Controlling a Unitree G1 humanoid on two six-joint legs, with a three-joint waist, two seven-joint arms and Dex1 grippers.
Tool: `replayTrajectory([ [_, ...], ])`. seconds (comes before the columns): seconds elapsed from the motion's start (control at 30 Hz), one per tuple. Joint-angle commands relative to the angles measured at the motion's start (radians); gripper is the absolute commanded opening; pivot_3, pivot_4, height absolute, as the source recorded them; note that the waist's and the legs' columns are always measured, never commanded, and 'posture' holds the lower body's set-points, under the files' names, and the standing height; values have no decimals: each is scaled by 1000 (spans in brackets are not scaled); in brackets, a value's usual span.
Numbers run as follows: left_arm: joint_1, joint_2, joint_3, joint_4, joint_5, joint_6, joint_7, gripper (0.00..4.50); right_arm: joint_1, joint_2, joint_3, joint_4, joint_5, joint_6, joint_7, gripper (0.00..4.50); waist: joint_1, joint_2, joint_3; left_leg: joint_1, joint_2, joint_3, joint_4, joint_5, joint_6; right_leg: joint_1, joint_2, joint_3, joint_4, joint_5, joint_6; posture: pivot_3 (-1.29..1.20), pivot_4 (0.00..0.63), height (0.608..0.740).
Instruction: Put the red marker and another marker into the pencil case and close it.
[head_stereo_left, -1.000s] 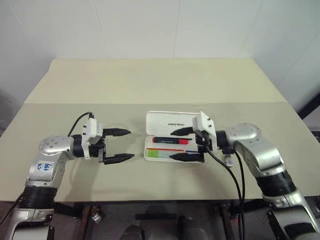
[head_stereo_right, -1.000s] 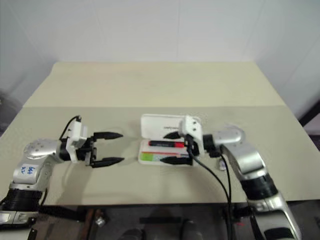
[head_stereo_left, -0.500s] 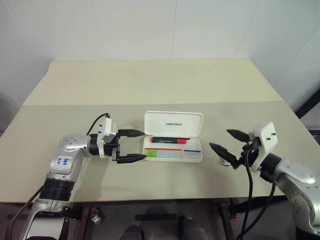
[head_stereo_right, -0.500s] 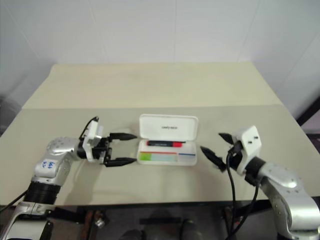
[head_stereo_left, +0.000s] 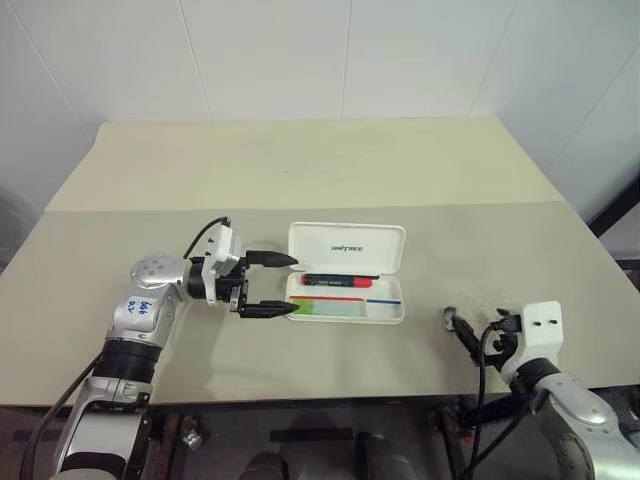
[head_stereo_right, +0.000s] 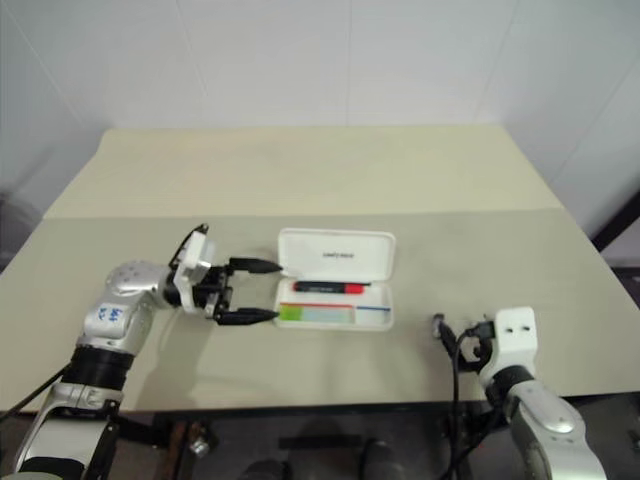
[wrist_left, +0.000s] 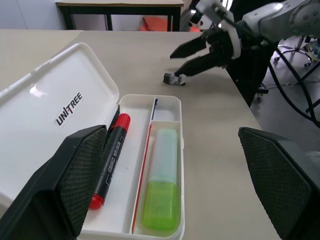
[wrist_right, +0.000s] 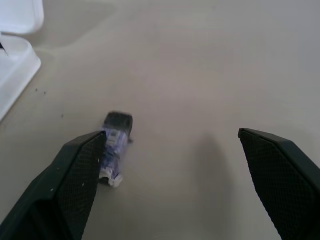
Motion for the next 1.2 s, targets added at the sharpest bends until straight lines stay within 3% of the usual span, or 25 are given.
replayTrajectory([
  [0.03,-20,17,10,-9,5,-6,-8,4500,1,18,25,-6,3,-24,-18,4479,1,0,0,0,0,0,0,0,0,0,0,0,0,0,0,0,150,740],
  [0.73,-5,27,18,-25,1,-7,16,4500,-39,44,129,36,-11,-40,-56,4479,0,0,0,0,0,0,0,0,0,0,0,0,0,0,0,0,150,740],
  [0.83,-3,28,19,-27,0,-9,19,4500,-41,55,121,58,-7,-48,-68,3855,1,0,0,0,0,0,0,0,0,0,0,0,0,0,0,0,150,740],
  [1.13,-3,35,27,-26,2,-14,25,4500,-69,65,88,91,6,-50,-75,566,0,0,0,0,1,0,0,0,0,0,1,0,0,0,0,0,150,740],
  [1.2,-2,37,30,-27,2,-17,27,4500,-79,56,81,100,9,-48,-69,384,-1,0,0,0,1,0,0,0,0,0,1,0,0,0,0,0,150,740],
])
